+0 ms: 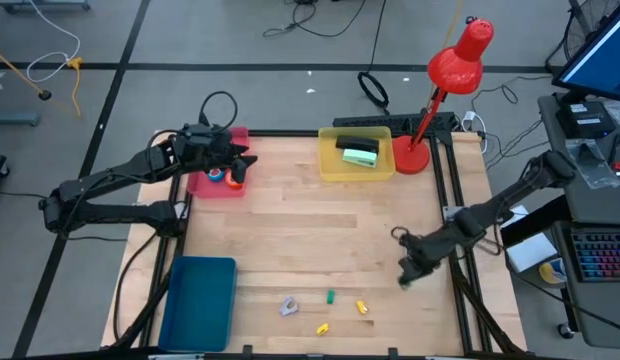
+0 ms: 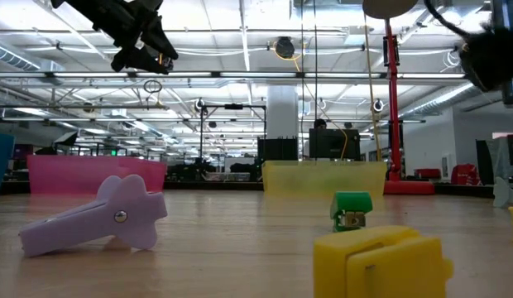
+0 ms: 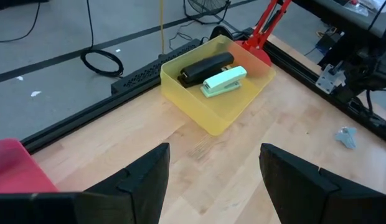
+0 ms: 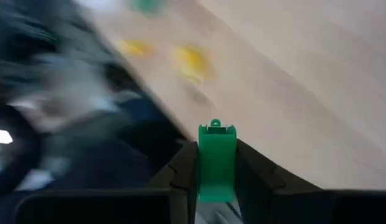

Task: Pick and place Stapler, Stapler remover, tape
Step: Put the small green stapler into the yellow bin

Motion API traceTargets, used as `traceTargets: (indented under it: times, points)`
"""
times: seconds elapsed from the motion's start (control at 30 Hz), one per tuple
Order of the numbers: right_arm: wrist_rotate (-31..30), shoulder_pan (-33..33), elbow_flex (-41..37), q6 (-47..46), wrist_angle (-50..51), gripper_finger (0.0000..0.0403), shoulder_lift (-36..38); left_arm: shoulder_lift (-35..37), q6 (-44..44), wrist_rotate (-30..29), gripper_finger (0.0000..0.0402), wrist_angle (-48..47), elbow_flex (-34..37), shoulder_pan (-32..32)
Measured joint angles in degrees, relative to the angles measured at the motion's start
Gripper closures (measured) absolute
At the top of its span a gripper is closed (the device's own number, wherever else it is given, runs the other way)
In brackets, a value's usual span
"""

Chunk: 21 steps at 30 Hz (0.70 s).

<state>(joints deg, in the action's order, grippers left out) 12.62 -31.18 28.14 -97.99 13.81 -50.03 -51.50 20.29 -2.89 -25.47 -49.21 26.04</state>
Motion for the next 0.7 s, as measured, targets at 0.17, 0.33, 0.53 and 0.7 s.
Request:
traceTargets:
  times: [0.17,0.33,0.53,0.7]
  points:
    - [-9.91,4.18,0.28,4.45,-5.43,0.0339,3.22,-0.01,-0.78,-0.01,0.0153,-0.16,-0.02,-0.09]
    - [-14.36,10.77,0.24,13.06,-10.13,0.0339,3.80,-0.01,-0.08,-0.07,0.0153,-0.22,-0.02,-0.09]
    - [-17.44,20.78,0.24,26.92,-17.86,0.0339,3.80,-0.01,0.58,0.30,0.0153,-0.28,-0.02,-0.33]
    - [-18.68,28.57,0.26,38.25,-23.41,0.0339,2.82,0.01,-7.23,5.77,0.0153,1.11,0.08,-1.56]
